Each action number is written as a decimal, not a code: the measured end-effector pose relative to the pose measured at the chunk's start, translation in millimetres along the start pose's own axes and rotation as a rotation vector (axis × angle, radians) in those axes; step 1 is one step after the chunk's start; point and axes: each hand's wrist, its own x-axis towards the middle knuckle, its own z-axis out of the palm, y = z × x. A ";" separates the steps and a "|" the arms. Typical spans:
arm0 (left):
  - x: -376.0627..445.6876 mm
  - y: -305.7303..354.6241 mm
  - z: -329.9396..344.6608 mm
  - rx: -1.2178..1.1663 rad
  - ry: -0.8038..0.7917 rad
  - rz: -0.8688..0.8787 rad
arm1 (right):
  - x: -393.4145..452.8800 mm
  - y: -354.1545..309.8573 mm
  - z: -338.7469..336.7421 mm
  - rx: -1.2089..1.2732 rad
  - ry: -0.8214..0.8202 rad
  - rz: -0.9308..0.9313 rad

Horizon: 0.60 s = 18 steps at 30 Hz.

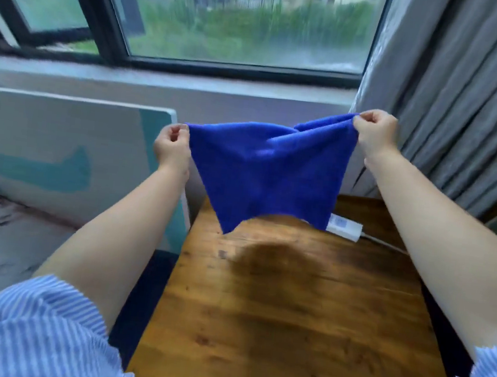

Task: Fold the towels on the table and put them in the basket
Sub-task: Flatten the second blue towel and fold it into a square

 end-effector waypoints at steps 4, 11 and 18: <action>8.8 0.1 -30.2 0.164 0.065 -0.047 | -11.2 3.4 -16.2 -0.120 -0.022 -0.050; -31.1 -71.8 -87.9 0.707 -0.253 -0.232 | -99.1 93.7 -17.7 -0.341 -0.177 0.182; -98.2 -146.1 -145.8 1.181 -0.702 -0.365 | -221.0 187.4 -26.1 -0.671 -0.297 0.533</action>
